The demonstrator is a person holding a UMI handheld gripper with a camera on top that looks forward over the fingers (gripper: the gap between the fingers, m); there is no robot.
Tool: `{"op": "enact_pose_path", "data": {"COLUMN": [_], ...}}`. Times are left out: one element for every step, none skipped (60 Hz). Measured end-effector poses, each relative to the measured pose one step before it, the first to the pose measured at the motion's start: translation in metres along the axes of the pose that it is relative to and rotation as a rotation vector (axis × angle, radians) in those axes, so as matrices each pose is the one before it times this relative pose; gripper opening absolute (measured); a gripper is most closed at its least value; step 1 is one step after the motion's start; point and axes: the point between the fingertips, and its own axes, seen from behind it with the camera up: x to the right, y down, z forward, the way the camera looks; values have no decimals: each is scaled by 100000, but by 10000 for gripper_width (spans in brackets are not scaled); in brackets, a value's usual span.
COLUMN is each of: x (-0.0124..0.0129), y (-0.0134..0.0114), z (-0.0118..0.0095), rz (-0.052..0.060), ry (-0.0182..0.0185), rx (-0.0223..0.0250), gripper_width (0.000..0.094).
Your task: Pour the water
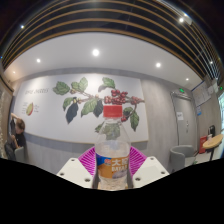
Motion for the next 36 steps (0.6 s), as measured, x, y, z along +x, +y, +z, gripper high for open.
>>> {"op": "enact_pose_path", "data": {"x": [-775,576,1803,292,198,183,207,122,1499,-1656,29,-33,1195,-38,340,-736,-57,-135,-135,-79,-12,666,-345,80,20,46,10,30,19,34,2,-252,431,-443,-9,14], "y": [491,1481,2325,1340,1320,1242,1050,996,1565,-480,573,536,1340,256,651,-446,347,498,-664,98,48,579,-178,-61,-11,-58,-69,-41,-27,-26,-76,179,26,42,9,81], "z": [214,268,421,264,278,276,183,145,1088,-1424,40,-3,1229,-65,435,-967,15,-15,-250,-29,-99,753,-381,-27,9,9,35,59,43,48,152,162,-69,72,21,-21], "rz": [-1744,-1310,-854,-511,-184,276,612,760,293,409,-35,-362,-620,-782,-562,-422,-250,-192,348,-20,281,640,371,246,130,190,241,217,38,-83,63,359,380,163,-153,-535], "ry": [1365,404,-591,-207,-343,-321,-242,-316,-986,657,-205,-181,-1065,-98,-158,380,-298,-479,-375,-344,-409,-761,123,-18,-126,-136,-68,-38,-2,-8,4,335,-259,362,53,48], "rx": [-3466,-3284,-2947,-3275,-3245,-3022,-2695,-2330,-1600,-2560,-1472,-1175,-215,-695,-229,-1292,-931,-1556,2027,331,-754,748,-1114,-197,-352,24,60,139,3,-105,-339,-383,-669,-702,-790,-1210], "gripper_width": [390,390,389,389,389,390,390,391,391,391,390,390,391,391,391,391,390,395,393,392,394,393,393,392,392,392,393,392,393,393,407,445,482,504,539,572]}}
